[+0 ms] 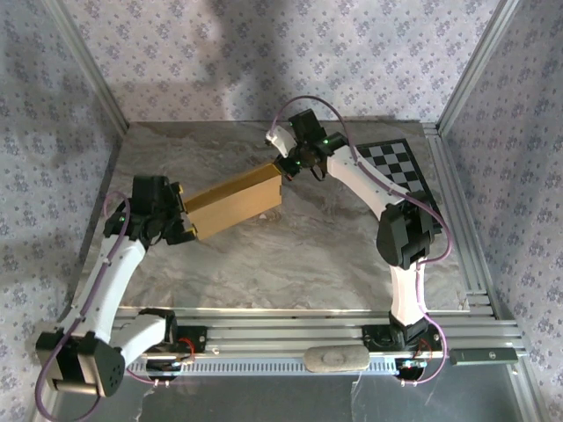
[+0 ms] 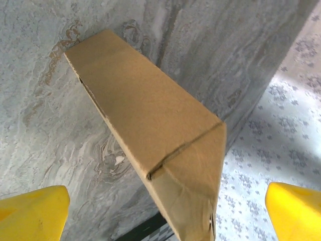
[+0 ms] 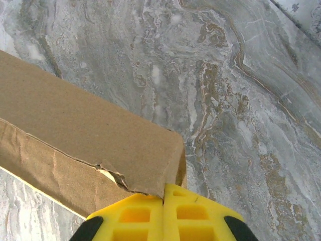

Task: Fold the paper box

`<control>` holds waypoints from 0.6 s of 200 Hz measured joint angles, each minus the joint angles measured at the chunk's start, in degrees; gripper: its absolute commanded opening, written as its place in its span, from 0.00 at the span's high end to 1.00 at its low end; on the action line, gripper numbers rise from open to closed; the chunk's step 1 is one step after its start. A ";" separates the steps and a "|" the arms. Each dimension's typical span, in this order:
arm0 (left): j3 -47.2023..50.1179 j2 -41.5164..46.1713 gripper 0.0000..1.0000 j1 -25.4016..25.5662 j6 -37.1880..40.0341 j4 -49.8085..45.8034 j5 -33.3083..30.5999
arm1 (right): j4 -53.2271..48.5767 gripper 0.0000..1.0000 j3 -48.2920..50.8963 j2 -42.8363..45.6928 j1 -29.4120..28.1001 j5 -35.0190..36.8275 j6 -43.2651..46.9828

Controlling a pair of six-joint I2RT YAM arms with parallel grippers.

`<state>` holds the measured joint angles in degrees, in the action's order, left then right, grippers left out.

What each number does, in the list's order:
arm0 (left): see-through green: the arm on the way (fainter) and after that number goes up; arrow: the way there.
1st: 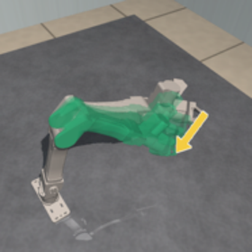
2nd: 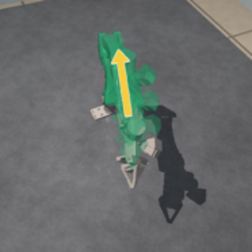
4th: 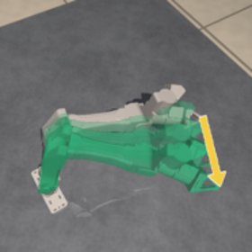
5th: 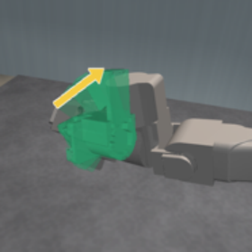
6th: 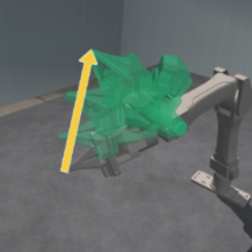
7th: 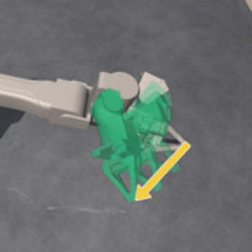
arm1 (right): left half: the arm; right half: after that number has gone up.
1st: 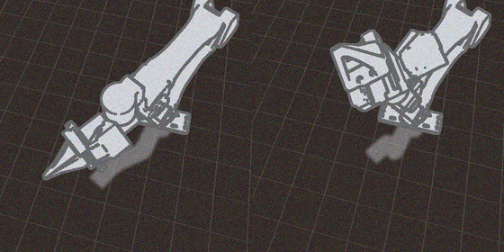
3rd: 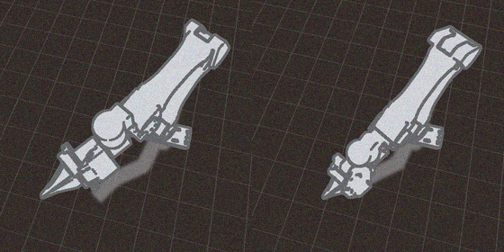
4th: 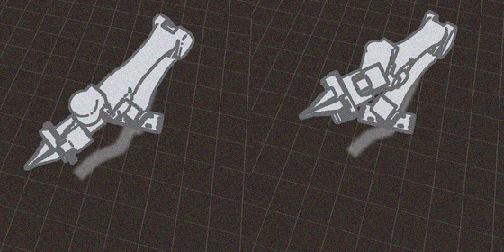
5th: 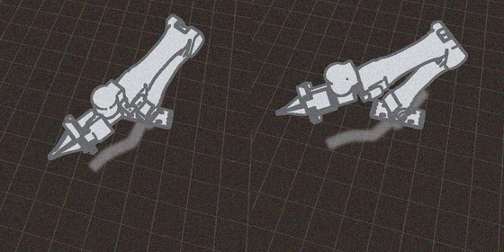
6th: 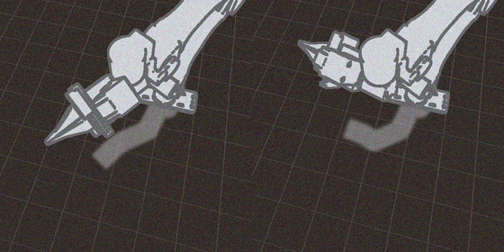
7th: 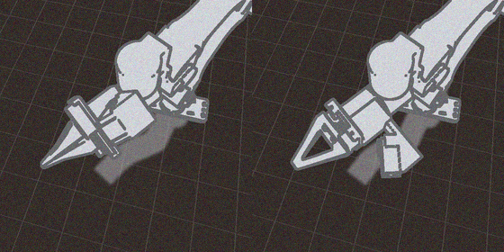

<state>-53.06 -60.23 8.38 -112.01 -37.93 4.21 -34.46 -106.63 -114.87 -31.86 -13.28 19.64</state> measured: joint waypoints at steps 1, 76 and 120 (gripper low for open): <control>-0.02 -0.17 0.00 0.00 -0.04 0.07 0.00 | -0.02 1.00 0.00 0.02 -0.04 0.07 -0.04; -2.78 -9.55 0.16 0.46 -0.02 3.50 0.74 | 1.03 1.00 2.93 2.01 -1.55 1.99 -1.81; -2.86 -10.36 0.27 0.66 0.76 3.48 0.42 | 1.95 1.00 4.09 2.64 -1.57 2.14 -2.51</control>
<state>-55.92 -70.59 9.04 -111.24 -34.46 4.62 -32.51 -102.54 -112.22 -33.43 -11.14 17.12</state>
